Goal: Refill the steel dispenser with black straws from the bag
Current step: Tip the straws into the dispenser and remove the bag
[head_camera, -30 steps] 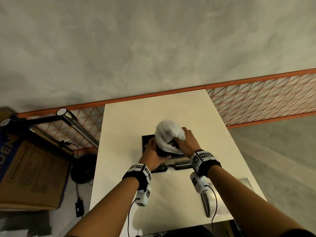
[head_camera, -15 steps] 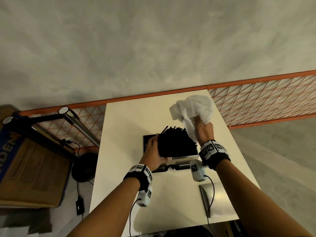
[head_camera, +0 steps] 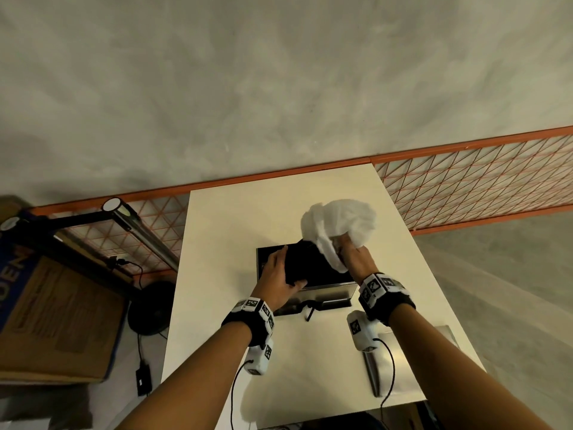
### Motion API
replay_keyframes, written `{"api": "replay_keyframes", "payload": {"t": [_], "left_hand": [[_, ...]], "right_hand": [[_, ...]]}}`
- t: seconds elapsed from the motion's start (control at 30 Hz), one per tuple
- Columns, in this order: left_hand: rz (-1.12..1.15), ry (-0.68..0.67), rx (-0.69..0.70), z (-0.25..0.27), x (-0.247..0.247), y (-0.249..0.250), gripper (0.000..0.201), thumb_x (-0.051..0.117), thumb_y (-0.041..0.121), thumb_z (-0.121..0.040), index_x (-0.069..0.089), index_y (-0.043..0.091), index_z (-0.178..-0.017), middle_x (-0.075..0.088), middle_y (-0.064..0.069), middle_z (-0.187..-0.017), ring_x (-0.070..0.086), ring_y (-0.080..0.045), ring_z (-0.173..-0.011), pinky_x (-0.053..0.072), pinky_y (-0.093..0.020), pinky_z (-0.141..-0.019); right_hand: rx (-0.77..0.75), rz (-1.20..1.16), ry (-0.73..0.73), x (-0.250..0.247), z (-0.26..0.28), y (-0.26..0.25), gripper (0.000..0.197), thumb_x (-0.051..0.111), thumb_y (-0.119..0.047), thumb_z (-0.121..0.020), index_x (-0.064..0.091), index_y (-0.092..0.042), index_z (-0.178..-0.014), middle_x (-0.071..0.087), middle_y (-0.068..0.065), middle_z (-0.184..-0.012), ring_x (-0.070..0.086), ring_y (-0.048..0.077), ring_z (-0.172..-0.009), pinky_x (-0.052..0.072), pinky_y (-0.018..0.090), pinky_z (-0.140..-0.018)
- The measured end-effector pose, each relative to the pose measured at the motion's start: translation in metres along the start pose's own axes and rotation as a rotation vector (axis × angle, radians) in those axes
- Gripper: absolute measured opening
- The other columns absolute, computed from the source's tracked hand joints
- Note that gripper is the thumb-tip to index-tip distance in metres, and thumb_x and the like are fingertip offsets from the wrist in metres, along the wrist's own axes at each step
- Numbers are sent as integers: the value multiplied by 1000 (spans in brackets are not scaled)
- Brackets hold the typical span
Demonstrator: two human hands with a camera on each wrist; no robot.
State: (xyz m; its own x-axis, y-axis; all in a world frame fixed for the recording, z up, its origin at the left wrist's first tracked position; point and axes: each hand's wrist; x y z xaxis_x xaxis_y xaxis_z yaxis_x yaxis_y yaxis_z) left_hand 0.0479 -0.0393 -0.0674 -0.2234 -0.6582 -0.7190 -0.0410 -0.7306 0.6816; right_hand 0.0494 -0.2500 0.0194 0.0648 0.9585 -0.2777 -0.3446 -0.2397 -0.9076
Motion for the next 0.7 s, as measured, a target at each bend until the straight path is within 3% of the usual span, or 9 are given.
{"api": "replay_keyframes", "payload": {"t": [0.13, 0.27, 0.33, 0.4, 0.47, 0.53, 0.6, 0.7], "left_hand": [[8, -3, -21, -3, 3, 1, 107, 85, 47, -76, 24, 19, -159, 28, -9, -159, 38, -31, -144, 37, -46, -118], [35, -19, -47, -6, 4, 1, 119, 89, 52, -65, 21, 23, -158, 26, -6, -161, 30, -26, -148, 34, -45, -120], [36, -16, -50, -7, 3, 0, 121, 87, 59, -60, 24, 25, -157, 31, -4, -159, 32, -22, -146, 36, -43, -119], [32, -11, -33, -10, 2, 1, 110, 87, 61, -56, 39, 26, -149, 47, 0, -147, 45, -18, -137, 45, -42, -112], [75, -18, -8, -11, -2, 11, 83, 92, 47, -57, 59, 26, -130, 63, 5, -127, 60, -12, -118, 55, -40, -99], [119, -27, 35, -11, -8, 26, 63, 95, 34, -59, 68, 27, -115, 70, 10, -111, 67, -6, -103, 59, -38, -90], [173, -37, 77, -9, -17, 38, 58, 95, 33, -63, 69, 27, -115, 72, 13, -109, 67, -1, -102, 59, -35, -90], [257, -8, 118, -2, -31, 50, 67, 88, 54, -69, 63, 30, -126, 68, 13, -122, 62, -1, -116, 55, -34, -98]], "right_hand": [[-20, 30, -61, 2, -1, -5, 42, 37, -63, -96, 61, -30, -103, 65, 6, -109, 62, 25, -96, 49, 38, -89], [-53, 96, -12, 0, -4, -12, 55, 39, -67, -93, 67, -22, -108, 68, 7, -108, 64, 26, -94, 52, 41, -88], [-123, 129, 10, 1, -2, -14, 47, 43, -62, -95, 65, -23, -107, 68, 7, -109, 64, 27, -95, 52, 42, -88], [-201, 271, -40, 5, 0, -16, 37, 44, -54, -96, 62, -23, -105, 67, 10, -113, 61, 30, -97, 50, 41, -88], [-270, 471, -97, 9, 1, -16, 40, 42, -46, -92, 60, -20, -116, 62, 9, -125, 57, 31, -107, 46, 43, -93], [-312, 523, -56, 11, 0, -16, 38, 43, -41, -91, 59, -18, -116, 62, 9, -121, 57, 30, -105, 45, 44, -92], [-334, 427, 46, 8, 0, -20, 32, 50, -37, -95, 59, -12, -112, 63, 8, -109, 57, 27, -93, 46, 41, -86], [-359, 259, 119, 4, 3, -33, 33, 55, -31, -96, 55, -9, -121, 58, 5, -111, 51, 20, -93, 39, 31, -81]]}}
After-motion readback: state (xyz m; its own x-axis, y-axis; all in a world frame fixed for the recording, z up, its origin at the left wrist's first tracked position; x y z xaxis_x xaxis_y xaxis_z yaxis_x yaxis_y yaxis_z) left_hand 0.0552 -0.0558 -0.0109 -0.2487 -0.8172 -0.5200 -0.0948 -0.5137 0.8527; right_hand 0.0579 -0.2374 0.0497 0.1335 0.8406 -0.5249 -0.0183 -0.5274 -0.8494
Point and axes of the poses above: each hand's wrist, its own z-axis away from the middle knuckle, its own x-axis out of the palm, y = z × x
